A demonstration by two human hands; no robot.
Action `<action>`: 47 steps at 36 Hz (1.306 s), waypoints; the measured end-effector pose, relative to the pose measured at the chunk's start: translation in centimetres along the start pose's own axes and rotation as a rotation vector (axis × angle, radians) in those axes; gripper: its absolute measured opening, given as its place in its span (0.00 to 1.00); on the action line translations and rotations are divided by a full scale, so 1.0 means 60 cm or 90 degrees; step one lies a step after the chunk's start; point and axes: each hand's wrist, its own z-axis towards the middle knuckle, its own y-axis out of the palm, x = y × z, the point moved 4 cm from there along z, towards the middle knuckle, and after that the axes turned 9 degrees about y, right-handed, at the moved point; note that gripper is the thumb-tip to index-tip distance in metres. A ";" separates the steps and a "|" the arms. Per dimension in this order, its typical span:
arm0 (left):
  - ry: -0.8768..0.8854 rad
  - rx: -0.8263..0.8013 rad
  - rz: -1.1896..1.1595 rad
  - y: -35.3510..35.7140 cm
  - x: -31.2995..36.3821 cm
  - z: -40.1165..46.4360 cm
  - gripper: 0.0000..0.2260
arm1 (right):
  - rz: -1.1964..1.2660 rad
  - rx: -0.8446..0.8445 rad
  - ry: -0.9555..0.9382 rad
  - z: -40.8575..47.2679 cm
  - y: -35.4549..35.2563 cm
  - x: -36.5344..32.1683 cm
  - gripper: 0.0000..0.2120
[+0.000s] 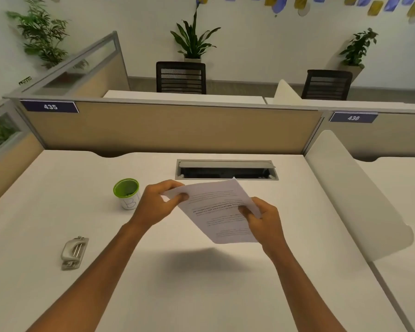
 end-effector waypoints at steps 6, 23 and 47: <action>-0.173 0.122 -0.316 0.026 -0.034 -0.048 0.16 | 0.169 0.010 0.067 -0.017 0.000 0.009 0.09; -0.307 0.166 -0.270 0.147 -0.029 -0.128 0.16 | 0.297 0.059 0.217 -0.060 0.060 0.096 0.13; 0.040 -0.101 0.081 0.089 0.044 -0.031 0.15 | -0.248 -0.006 -0.130 -0.008 -0.030 -0.079 0.32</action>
